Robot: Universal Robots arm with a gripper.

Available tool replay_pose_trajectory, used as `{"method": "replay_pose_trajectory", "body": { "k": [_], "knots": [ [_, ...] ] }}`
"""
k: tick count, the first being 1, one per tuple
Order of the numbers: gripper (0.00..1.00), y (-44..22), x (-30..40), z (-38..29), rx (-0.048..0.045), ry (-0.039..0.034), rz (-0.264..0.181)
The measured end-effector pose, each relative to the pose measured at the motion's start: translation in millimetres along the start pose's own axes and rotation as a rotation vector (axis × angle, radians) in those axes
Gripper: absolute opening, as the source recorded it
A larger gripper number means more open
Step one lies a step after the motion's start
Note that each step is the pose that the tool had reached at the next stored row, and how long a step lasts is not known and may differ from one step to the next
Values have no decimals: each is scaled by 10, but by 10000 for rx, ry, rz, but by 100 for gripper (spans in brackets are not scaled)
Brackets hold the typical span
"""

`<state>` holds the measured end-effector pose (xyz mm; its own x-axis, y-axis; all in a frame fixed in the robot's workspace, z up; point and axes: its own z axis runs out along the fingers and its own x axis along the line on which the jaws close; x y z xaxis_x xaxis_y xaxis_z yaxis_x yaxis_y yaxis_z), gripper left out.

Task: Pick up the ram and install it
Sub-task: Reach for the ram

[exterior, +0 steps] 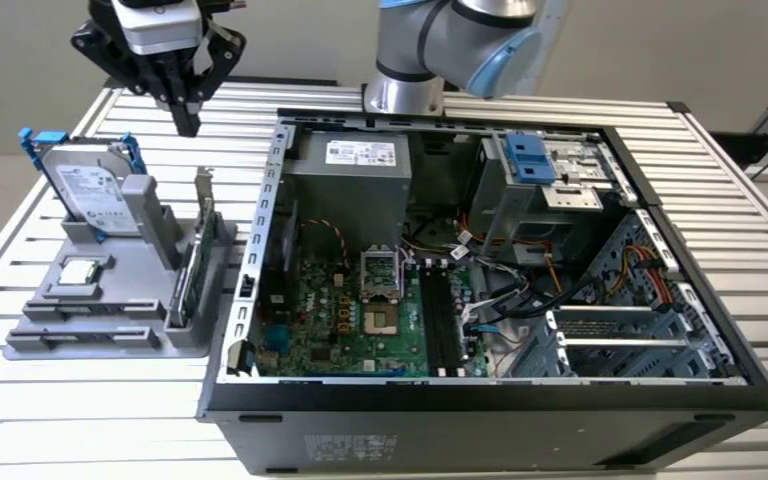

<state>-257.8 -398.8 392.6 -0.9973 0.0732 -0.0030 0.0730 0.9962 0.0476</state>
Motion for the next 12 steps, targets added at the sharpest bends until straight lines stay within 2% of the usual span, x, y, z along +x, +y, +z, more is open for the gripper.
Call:
{"method": "replay_pose_trajectory", "body": {
  "k": [12],
  "knots": [
    [0,-4,54,-1,1,5,0]
  ]
}}
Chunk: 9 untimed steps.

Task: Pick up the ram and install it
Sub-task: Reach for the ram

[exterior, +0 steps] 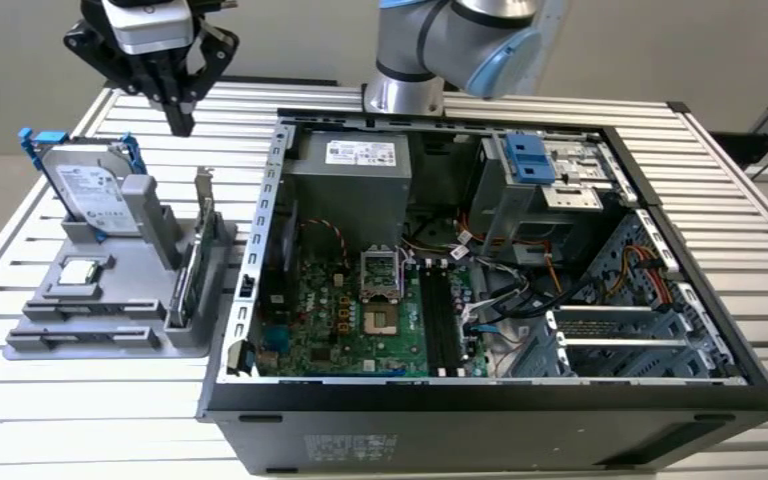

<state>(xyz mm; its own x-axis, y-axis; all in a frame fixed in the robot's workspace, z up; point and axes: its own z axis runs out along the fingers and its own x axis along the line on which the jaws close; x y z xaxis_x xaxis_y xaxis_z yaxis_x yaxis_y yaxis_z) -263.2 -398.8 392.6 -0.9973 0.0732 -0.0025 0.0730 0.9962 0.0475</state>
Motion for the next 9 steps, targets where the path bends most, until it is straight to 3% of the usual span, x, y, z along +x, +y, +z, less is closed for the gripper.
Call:
{"method": "replay_pose_trajectory", "body": {
  "k": [9],
  "knots": [
    [0,-8,114,-1,0,1,-1]
  ]
}}
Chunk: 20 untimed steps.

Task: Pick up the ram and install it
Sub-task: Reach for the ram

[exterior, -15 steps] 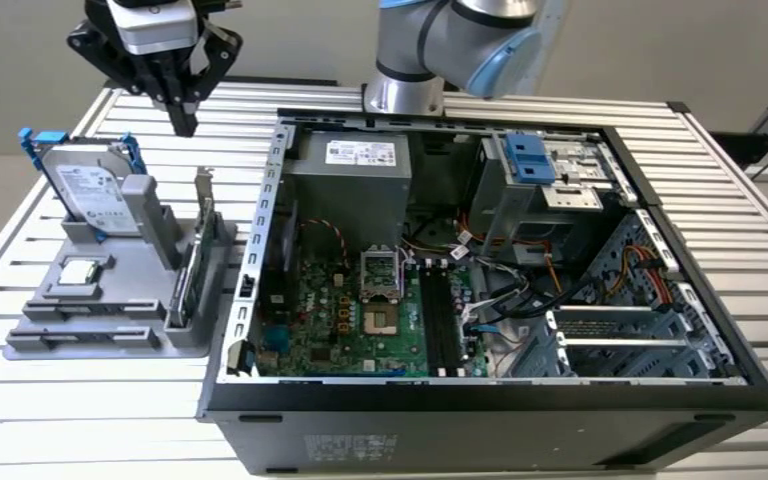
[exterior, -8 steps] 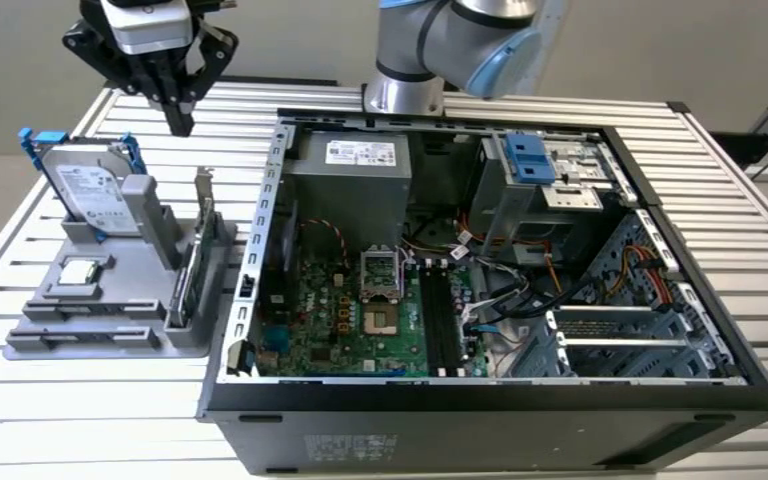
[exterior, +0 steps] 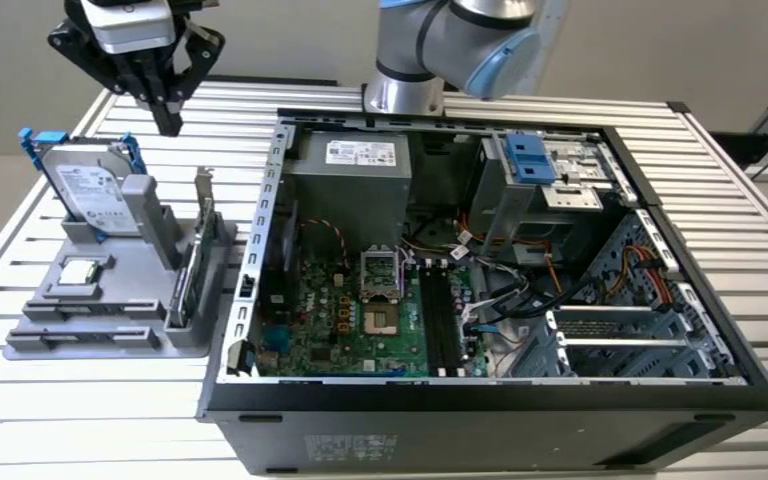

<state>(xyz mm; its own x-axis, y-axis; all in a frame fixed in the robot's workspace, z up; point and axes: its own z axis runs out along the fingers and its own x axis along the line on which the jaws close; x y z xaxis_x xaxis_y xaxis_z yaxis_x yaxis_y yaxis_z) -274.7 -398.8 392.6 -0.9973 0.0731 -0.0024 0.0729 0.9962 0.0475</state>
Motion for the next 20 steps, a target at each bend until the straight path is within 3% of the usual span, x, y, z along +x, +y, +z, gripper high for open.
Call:
{"method": "replay_pose_trajectory", "body": {
  "k": [20],
  "knots": [
    [0,-12,168,-1,1,3,1]
  ]
}}
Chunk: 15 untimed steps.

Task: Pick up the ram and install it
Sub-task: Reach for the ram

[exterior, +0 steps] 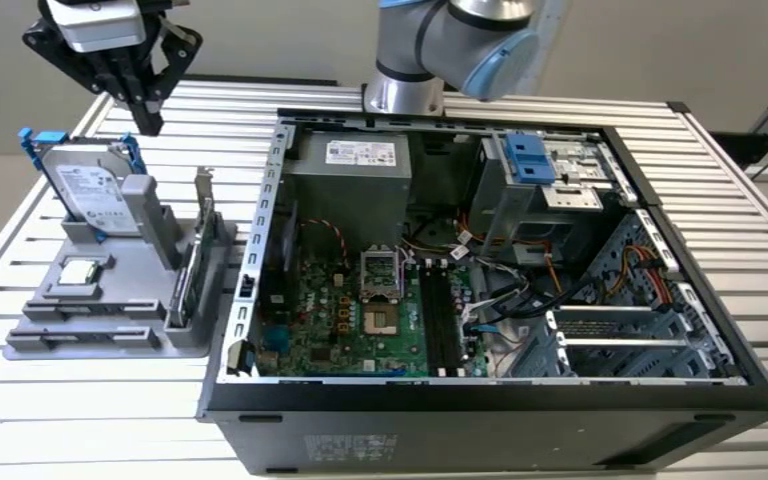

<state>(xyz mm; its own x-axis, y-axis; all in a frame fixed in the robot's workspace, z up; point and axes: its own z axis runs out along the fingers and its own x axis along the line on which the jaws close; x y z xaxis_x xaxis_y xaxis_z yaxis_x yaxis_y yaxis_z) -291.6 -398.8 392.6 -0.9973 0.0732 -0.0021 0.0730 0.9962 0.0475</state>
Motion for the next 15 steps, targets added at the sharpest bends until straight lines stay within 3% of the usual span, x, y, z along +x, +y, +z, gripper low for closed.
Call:
{"method": "replay_pose_trajectory", "body": {
  "k": [9,15],
  "knots": [
    [0,-4,57,0,0,0,0],
    [0,-10,131,-1,-2,3,0]
  ]
}}
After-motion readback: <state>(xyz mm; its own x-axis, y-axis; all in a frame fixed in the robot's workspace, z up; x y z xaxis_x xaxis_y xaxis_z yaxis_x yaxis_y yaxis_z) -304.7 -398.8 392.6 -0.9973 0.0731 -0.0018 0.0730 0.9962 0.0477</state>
